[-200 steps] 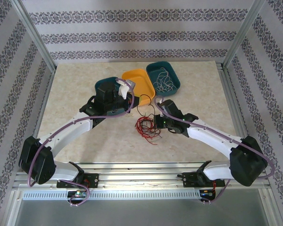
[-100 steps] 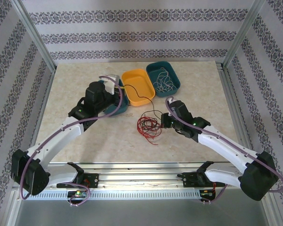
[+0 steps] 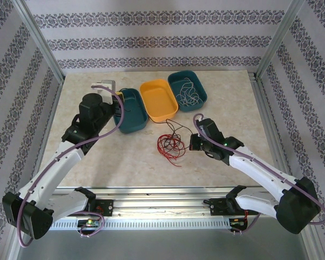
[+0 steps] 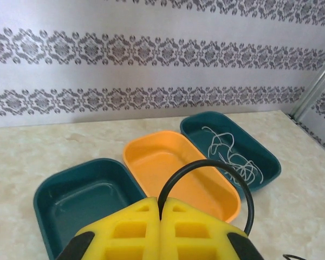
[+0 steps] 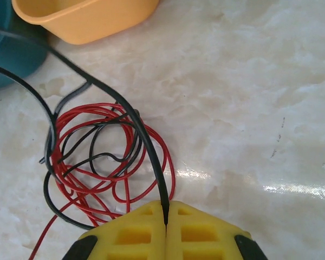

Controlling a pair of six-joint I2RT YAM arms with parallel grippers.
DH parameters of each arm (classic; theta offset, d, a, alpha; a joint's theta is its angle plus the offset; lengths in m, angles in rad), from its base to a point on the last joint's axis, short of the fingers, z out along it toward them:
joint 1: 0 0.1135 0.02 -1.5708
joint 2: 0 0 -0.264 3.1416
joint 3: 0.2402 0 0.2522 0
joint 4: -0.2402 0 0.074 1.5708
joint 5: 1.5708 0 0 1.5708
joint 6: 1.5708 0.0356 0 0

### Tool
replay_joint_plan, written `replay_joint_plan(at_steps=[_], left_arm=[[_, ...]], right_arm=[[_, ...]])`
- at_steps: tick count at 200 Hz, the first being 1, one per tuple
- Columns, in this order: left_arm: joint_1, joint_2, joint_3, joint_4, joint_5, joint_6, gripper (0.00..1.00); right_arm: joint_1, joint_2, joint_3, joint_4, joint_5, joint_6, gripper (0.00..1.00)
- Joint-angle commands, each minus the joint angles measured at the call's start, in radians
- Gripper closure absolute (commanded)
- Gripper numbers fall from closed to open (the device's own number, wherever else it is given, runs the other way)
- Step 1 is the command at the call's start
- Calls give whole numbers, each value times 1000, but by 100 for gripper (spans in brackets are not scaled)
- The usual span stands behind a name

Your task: Untangle the cables

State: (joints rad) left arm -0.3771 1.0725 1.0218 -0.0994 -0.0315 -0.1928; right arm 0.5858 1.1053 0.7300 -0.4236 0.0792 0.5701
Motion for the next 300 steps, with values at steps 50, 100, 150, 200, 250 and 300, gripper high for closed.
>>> replay_joint_plan(at_steps=[50,100,150,200,250,300], left_arm=[[19,-62,72,-31,-136,103,100],[33,-56,108,35,-156,133,100],[33,38,149,126,-48,106,100],[38,193,243,170,4,115,100],[40,357,350,163,29,107,100],[39,521,436,138,74,96,100]], right_arm=[[-90,-85,-88,-57,44,87,100],[-103,-103,-109,-25,10,94,100],[-103,-75,-95,-2,-13,91,100],[-98,-50,-74,3,-19,88,100],[-91,-42,-75,30,-31,97,100],[-80,-24,-61,33,-36,96,100]])
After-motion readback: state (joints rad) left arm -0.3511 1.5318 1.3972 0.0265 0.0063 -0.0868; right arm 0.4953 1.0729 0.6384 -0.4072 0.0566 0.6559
